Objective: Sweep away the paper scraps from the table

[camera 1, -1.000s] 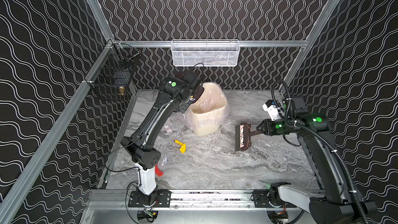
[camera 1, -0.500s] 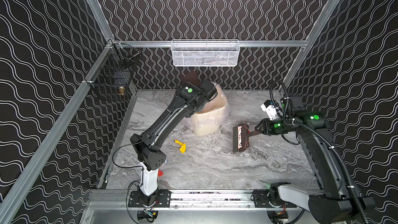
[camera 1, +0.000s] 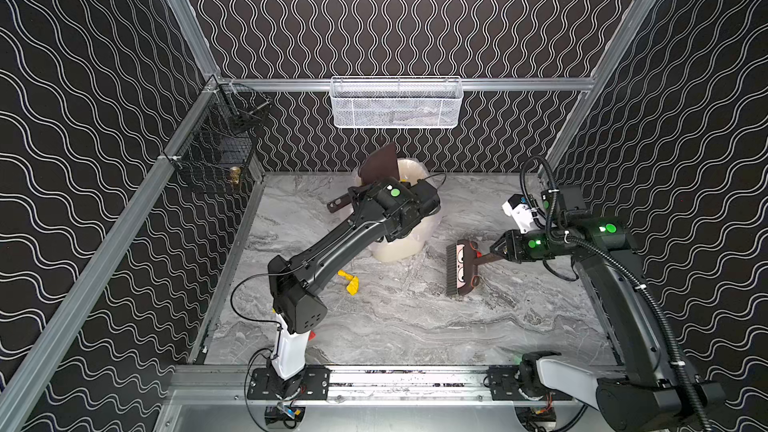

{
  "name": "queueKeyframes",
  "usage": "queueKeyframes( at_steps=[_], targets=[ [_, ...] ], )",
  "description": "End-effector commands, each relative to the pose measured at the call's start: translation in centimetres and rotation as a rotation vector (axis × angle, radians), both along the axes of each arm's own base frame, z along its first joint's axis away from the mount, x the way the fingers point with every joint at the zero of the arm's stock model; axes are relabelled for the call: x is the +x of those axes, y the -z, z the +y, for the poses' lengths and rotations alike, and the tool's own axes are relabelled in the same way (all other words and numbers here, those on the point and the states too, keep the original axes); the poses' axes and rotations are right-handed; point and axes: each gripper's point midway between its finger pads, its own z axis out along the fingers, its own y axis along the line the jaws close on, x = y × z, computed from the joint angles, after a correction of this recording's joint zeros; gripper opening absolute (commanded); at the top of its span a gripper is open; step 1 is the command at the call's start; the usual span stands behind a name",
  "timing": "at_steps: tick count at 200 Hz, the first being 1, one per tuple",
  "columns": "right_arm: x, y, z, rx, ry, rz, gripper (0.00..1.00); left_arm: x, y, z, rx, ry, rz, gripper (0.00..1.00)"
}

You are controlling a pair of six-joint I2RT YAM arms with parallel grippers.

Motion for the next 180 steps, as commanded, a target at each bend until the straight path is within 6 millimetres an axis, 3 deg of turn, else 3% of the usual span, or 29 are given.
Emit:
queueKeyframes(
  at_steps=[1,46,108,156,180],
  targets=[
    [0.1,-0.6,0.3,0.014,-0.006,-0.021,0.00,-0.5,-1.4,0.7,0.140,0.010,-0.022,0.00],
    [0.0,-0.5,0.3,0.012,-0.007,-0.024,0.00,-0.9,-1.0,0.7,0.153,0.020,-0.003,0.00],
    [0.3,-0.8,0.1,0.002,-0.001,-0.042,0.00,-1.2,-1.9,1.0,0.098,0.014,-0.031,0.00],
    [0.8,-1.6,-1.7,-0.098,0.048,-0.097,0.00,-2.1,-2.6,-0.7,-0.313,0.012,-0.007,0.00],
    [1.3,-2.0,-3.7,-0.199,0.107,-0.140,0.00,-3.5,-2.2,-3.2,-0.496,0.056,0.057,0.00]
  ],
)
